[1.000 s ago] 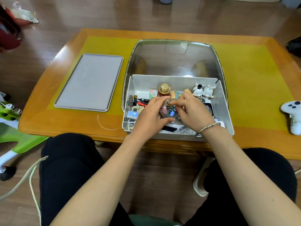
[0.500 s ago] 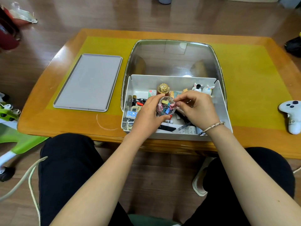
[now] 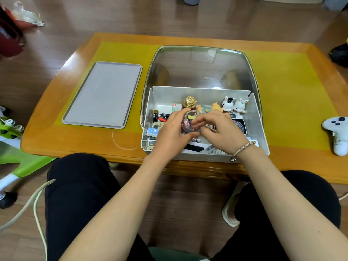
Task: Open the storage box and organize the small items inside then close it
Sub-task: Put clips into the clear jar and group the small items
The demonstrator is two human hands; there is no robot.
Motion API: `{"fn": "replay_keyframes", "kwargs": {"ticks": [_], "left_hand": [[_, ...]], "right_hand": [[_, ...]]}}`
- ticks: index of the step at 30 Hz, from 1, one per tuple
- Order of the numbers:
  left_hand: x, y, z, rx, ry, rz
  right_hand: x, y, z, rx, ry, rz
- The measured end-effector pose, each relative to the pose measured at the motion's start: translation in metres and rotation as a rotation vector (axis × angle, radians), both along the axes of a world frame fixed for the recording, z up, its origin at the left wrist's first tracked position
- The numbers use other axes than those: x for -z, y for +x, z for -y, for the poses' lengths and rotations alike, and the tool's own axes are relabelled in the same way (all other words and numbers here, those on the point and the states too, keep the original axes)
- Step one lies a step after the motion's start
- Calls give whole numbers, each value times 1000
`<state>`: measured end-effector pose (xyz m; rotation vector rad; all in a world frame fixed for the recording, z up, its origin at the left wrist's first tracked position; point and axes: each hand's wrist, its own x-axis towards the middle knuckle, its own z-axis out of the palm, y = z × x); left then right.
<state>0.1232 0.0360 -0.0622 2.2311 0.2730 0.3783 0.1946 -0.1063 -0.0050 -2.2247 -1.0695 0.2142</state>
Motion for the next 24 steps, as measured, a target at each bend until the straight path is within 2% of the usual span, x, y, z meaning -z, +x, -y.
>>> {"fn": "replay_keyframes", "kwargs": {"ticks": [3,5,9,11,14,18,21,24], "left_hand": [[-1,-1,0,0,5,14],[-4,-2,1,-5,-9,28],[-10,-8,-1,-54,2,28],[-13,-15,-9,-111,25,13],[-23,-27,-30,-192,22,35],[-28,-39,-55,-336,43,87],[-24,-44,-65,-410,-22,103],[-20,-46,-69,-422,-70,118]], "right_hand": [[-1,-3,-3,-46,-33,-59],[-2,-4,-3,-39,22,-66],[-3,-2,2,78,202,28],[0,2,7,133,223,64],[10,9,9,150,71,-67],[29,5,-10,-25,-254,-211],[39,0,-31,-119,-364,-213],[42,3,-44,-117,-438,-106]]}}
